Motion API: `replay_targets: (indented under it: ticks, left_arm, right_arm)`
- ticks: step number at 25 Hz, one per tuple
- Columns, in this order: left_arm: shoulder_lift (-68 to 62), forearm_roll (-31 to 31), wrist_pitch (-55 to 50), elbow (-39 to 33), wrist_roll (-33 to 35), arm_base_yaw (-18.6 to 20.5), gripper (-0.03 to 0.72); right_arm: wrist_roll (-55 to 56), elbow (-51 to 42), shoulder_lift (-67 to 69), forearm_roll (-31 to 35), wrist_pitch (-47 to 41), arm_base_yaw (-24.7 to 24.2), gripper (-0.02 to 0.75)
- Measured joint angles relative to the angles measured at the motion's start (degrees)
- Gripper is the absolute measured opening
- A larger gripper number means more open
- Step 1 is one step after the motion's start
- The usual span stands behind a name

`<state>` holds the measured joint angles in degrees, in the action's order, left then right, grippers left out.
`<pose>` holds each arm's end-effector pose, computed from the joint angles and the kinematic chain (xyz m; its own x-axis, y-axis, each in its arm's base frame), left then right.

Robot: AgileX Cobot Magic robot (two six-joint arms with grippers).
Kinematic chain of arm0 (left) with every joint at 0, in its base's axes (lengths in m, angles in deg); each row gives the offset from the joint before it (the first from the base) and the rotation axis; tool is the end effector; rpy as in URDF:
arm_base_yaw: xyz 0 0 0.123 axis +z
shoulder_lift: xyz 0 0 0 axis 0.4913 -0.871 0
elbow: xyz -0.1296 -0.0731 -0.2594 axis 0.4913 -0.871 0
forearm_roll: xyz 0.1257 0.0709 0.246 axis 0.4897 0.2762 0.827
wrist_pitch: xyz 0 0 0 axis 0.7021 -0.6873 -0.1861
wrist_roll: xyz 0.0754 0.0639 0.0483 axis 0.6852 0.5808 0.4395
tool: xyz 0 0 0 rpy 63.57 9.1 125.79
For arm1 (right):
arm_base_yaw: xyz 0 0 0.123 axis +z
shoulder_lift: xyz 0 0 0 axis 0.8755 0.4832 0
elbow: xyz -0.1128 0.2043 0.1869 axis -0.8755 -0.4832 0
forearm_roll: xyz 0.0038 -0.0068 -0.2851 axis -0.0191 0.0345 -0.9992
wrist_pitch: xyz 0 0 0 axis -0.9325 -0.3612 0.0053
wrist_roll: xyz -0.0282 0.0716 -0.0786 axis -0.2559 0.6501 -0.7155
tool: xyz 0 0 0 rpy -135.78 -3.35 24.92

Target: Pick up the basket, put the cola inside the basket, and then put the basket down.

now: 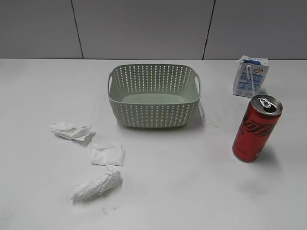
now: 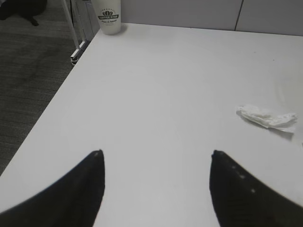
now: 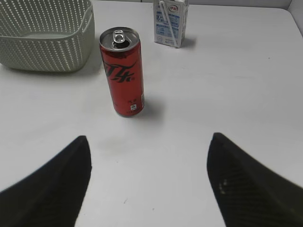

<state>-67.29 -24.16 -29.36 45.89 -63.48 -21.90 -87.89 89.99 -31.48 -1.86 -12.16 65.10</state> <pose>0.0271 -0.0045 0.2890 -0.4308 -0.0217 -0.9022 -0.0503 0.9987 0.0000 0.0411 0.0120 0.2697 -0.4206 -0.0239 -0.9069 -0.1421 0.9890 0.0399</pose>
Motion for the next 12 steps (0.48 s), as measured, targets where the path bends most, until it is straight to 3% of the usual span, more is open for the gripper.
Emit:
replay_targets:
  ticks: [12]
  left_arm:
    - [0.0,0.0,0.0,0.0,0.0,0.0,0.522]
  right_arm:
    - [0.0,0.0,0.0,0.0,0.0,0.0,0.573]
